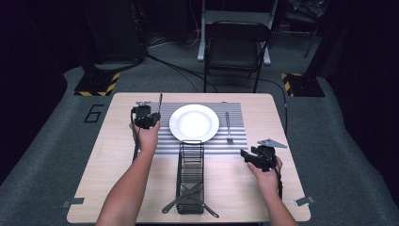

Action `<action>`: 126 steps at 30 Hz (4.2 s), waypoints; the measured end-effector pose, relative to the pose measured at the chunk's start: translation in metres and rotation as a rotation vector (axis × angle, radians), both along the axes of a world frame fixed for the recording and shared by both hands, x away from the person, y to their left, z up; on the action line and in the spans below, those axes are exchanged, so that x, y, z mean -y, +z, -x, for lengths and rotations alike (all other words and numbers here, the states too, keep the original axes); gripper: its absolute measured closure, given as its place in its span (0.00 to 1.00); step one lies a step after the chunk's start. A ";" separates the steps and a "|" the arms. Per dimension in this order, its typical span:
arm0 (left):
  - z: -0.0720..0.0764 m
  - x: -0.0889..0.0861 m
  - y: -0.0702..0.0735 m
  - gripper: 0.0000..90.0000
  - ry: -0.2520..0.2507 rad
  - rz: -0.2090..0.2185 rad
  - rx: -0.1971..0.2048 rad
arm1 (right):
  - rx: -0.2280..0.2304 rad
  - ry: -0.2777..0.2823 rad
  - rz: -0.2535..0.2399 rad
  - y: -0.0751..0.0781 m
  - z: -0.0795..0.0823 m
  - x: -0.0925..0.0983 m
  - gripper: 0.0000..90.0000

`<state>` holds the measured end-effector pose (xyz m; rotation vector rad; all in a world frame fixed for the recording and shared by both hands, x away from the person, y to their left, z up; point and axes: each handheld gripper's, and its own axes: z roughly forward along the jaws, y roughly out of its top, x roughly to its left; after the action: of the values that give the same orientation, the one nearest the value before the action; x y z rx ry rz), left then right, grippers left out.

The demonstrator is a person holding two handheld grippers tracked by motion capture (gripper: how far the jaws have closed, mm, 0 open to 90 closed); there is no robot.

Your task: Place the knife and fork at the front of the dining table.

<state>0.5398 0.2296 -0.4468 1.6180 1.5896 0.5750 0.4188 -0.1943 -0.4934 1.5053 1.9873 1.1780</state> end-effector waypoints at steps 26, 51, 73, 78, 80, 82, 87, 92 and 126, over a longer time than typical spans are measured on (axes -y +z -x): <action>-0.031 0.004 -0.039 0.92 0.061 -0.036 -0.099 | -0.002 -0.004 -0.019 0.000 0.002 0.001 0.50; -0.040 0.017 -0.065 0.91 0.054 -0.066 -0.150 | -0.002 0.000 -0.022 -0.001 0.003 0.001 0.50; -0.040 0.012 -0.065 0.87 0.051 -0.077 -0.155 | -0.005 -0.009 -0.034 -0.002 0.005 0.002 0.50; -0.040 0.011 -0.064 0.84 0.048 -0.075 -0.151 | 0.005 -0.016 -0.037 -0.001 0.007 0.004 0.50; -0.039 0.010 -0.064 0.80 0.043 -0.073 -0.148 | 0.007 -0.016 -0.035 -0.001 0.007 0.004 0.50; -0.038 0.009 -0.063 0.79 0.041 -0.062 -0.147 | 0.005 -0.015 -0.031 -0.001 0.008 0.004 0.50; -0.033 0.005 -0.059 0.72 0.033 -0.047 -0.135 | 0.006 -0.016 -0.032 0.000 0.009 0.005 0.50; -0.024 -0.001 -0.049 0.65 0.015 -0.045 -0.094 | 0.008 -0.024 -0.033 0.001 0.011 0.007 0.50; 0.073 -0.037 -0.018 0.56 -0.223 -0.069 0.022 | 0.006 -0.004 0.004 0.001 0.012 0.001 0.50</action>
<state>0.4669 0.2661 -0.4650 1.8053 1.3638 0.5320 0.4072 -0.1955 -0.4923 1.5009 1.9806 1.1754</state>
